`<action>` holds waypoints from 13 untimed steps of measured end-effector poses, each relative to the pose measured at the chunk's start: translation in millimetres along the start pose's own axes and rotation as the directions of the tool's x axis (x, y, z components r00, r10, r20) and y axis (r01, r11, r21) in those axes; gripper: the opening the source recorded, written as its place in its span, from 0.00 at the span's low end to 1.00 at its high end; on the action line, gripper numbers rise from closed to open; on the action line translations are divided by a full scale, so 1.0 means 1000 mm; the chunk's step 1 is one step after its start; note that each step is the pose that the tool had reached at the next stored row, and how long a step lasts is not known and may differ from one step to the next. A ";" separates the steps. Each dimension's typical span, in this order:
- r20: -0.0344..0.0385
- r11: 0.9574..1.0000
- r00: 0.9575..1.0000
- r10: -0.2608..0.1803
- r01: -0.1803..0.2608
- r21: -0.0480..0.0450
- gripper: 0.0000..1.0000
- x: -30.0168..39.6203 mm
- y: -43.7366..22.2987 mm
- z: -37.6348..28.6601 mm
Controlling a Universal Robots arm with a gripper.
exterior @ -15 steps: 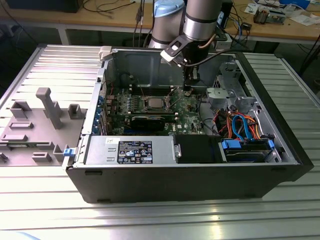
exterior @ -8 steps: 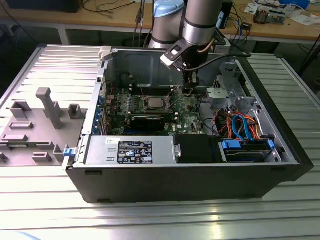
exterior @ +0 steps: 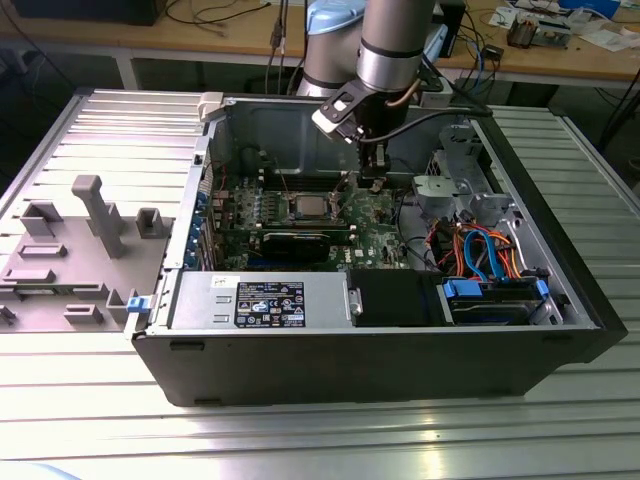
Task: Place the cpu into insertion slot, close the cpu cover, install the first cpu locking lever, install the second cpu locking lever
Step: 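Close the cpu cover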
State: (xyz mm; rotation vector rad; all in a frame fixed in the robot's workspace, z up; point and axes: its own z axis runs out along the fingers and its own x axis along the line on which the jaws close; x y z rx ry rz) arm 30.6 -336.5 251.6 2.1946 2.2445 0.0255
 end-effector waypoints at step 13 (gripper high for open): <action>0.000 1.000 1.000 0.000 0.000 0.000 0.11 0.0001 -0.0057 0.0004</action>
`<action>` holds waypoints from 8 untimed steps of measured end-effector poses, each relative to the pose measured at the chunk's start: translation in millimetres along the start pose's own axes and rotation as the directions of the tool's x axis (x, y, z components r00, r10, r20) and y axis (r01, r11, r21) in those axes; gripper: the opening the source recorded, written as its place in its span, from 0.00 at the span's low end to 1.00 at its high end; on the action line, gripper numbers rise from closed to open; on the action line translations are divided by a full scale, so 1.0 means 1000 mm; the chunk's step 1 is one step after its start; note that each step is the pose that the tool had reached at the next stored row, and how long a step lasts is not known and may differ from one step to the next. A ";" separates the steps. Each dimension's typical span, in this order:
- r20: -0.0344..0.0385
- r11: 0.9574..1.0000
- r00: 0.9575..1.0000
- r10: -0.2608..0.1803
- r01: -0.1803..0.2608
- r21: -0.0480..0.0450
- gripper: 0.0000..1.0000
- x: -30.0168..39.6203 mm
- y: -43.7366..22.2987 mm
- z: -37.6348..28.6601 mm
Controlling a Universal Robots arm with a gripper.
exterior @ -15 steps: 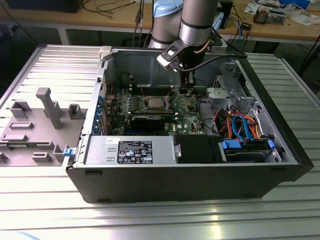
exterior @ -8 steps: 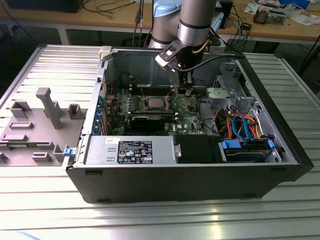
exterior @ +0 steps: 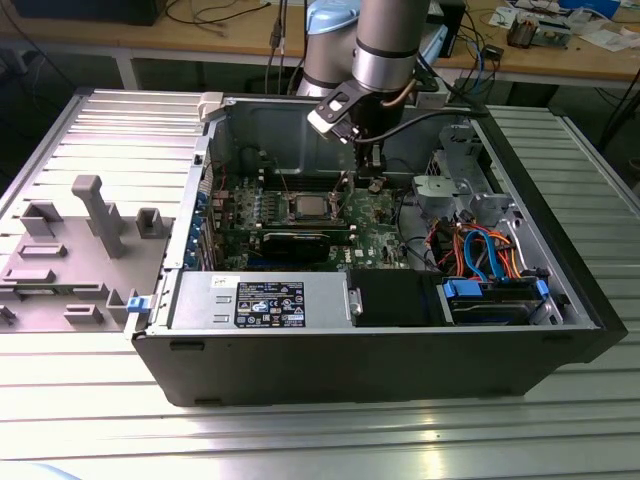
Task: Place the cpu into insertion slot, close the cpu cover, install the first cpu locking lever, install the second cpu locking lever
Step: 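Close the cpu cover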
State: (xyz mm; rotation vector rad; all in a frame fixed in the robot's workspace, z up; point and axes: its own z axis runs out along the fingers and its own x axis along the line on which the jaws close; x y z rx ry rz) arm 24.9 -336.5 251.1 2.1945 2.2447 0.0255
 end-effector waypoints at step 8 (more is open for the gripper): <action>0.000 1.000 1.000 0.000 0.000 0.000 0.11 0.0000 -0.0017 0.0000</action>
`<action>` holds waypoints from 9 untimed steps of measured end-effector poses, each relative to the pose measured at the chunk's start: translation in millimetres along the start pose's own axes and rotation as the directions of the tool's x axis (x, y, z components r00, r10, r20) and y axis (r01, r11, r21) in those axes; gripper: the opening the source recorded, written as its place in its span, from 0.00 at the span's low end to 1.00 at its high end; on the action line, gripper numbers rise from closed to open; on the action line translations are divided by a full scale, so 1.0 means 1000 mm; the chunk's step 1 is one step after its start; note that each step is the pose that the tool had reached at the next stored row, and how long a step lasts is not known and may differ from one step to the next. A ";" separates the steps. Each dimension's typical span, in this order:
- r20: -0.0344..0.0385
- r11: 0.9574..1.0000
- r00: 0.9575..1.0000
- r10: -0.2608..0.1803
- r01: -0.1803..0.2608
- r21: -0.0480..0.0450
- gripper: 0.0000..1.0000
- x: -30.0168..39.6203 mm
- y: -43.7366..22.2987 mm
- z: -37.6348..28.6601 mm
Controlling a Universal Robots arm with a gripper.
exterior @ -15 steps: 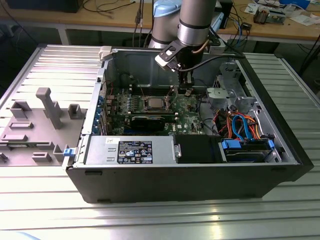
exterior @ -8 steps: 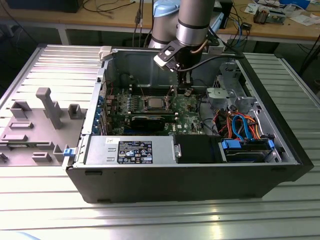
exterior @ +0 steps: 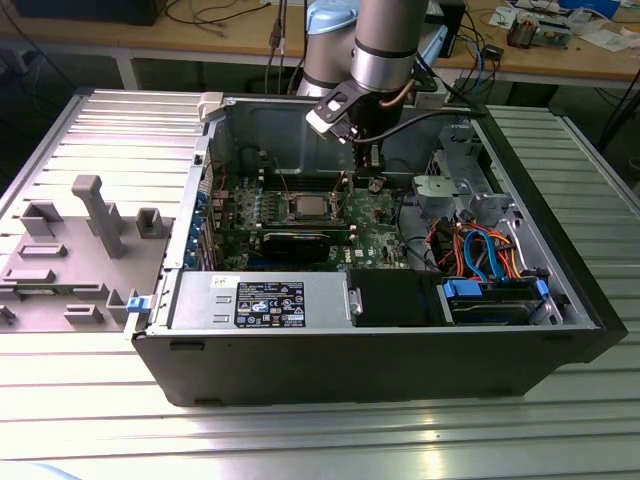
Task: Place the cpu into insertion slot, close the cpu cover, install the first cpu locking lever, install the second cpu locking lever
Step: 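Close the cpu cover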
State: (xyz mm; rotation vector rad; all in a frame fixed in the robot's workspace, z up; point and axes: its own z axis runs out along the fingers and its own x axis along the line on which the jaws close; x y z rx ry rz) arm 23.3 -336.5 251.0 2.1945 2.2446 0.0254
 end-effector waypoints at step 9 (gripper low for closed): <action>0.000 1.000 1.000 0.000 0.000 0.000 0.11 0.0001 -0.0036 0.0001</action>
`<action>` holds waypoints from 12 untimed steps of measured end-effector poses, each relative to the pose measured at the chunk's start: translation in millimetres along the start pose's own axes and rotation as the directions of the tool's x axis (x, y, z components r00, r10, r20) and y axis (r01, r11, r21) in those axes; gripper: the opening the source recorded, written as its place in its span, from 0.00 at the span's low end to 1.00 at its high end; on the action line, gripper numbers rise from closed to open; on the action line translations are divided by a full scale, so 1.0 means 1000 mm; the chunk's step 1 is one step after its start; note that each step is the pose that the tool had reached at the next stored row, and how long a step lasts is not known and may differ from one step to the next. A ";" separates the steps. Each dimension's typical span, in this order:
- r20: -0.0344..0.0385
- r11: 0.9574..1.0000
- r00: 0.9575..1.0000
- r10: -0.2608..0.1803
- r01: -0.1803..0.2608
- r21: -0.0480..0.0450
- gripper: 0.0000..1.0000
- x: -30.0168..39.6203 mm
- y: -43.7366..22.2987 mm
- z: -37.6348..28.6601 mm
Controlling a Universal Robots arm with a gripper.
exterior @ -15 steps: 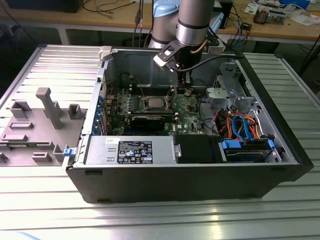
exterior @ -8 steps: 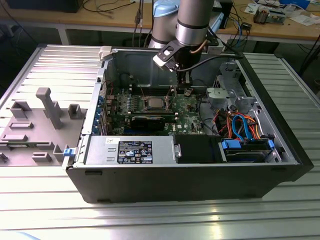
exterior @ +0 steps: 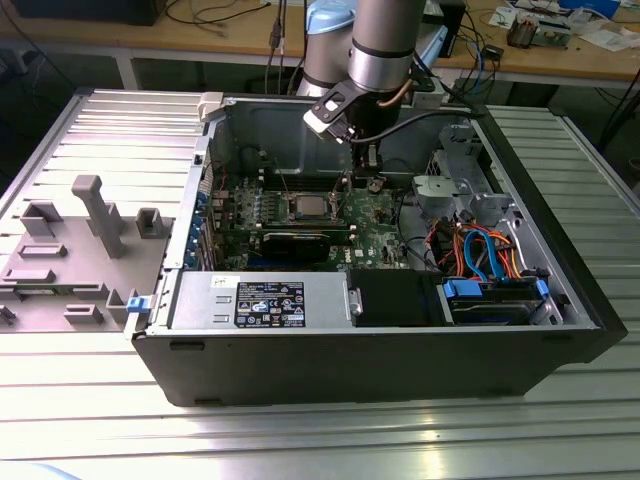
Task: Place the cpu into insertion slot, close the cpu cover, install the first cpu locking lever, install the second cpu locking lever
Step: 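Close the cpu cover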
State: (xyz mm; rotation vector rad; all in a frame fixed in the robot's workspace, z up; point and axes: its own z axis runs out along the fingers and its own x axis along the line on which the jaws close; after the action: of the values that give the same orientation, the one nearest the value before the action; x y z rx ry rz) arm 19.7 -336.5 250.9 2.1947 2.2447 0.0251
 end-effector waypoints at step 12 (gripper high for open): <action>0.000 1.000 1.000 0.000 0.000 0.000 0.11 -0.0001 -0.0068 0.0002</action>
State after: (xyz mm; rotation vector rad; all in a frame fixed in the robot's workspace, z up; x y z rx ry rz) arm 12.9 -336.7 250.5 2.1947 2.2447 0.0250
